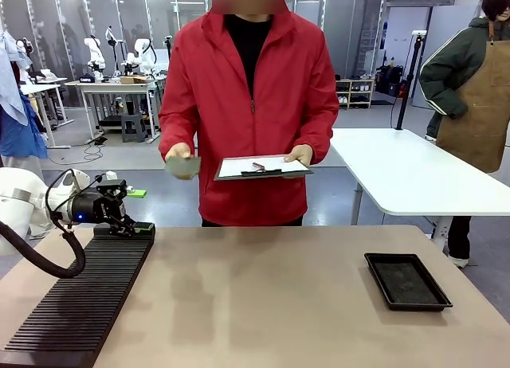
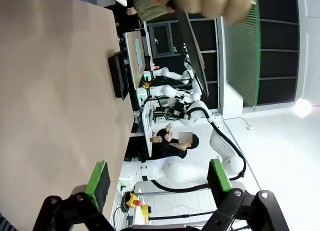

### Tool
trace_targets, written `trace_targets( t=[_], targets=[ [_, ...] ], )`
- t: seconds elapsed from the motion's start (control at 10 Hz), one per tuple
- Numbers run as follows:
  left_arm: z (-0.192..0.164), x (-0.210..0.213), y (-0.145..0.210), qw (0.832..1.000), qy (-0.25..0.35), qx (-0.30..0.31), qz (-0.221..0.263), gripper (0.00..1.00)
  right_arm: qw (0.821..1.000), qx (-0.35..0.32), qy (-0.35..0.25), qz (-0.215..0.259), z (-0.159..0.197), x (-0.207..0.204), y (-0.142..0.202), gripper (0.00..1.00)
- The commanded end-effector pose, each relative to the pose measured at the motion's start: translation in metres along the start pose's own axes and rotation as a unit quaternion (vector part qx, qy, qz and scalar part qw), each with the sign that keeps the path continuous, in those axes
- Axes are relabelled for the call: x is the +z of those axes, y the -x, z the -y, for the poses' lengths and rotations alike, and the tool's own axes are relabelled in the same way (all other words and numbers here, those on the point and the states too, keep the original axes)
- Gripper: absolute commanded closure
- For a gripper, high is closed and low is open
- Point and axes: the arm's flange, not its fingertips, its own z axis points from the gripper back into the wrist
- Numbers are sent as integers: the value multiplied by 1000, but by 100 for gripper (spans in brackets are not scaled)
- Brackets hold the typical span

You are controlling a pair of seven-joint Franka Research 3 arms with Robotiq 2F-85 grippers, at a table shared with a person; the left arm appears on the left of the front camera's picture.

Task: Inspect the PCB.
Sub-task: Pick up the Blank PCB that the human is holding.

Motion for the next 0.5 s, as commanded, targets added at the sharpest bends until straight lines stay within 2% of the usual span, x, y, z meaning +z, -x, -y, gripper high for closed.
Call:
trace_targets(
  t=[0.0, 0.4],
  targets=[
    [0, -1, 0, 1000, 0, 1, -1, 0, 1000, 0, -1, 2, -1, 1, 0, 0],
    [0, -1, 0, 1000, 0, 1, -1, 0, 1000, 0, -1, 2, -1, 1, 0, 0]
  ],
)
